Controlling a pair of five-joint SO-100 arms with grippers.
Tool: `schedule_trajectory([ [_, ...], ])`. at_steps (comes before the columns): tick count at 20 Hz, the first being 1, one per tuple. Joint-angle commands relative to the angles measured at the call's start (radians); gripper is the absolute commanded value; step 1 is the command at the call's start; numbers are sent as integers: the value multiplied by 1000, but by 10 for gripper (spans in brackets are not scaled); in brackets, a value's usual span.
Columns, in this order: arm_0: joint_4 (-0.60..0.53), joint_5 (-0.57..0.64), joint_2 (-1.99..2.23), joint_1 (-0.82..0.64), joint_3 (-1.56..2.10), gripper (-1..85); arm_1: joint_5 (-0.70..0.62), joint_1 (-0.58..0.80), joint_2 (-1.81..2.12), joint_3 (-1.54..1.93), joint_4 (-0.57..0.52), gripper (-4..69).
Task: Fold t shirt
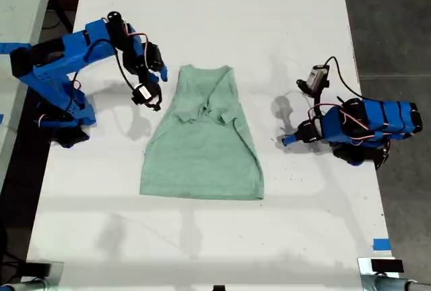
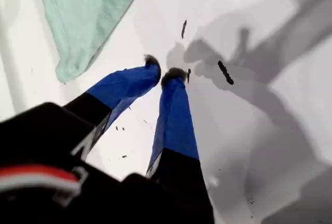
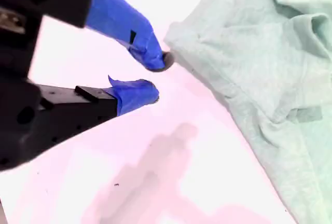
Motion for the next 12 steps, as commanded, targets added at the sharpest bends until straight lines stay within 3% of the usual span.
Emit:
schedule_trajectory([
  [1,-184,-92,402,23,408,-2,-6,-6,11,64,-31,46],
  [5,-419,-270,499,178,758,-3,-5,-5,11,64,-31,46],
  [8,-620,-310,531,207,977,-3,-5,-5,11,64,-31,47],
  [12,-657,-302,818,202,1167,-3,-3,-3,11,64,-31,49],
])
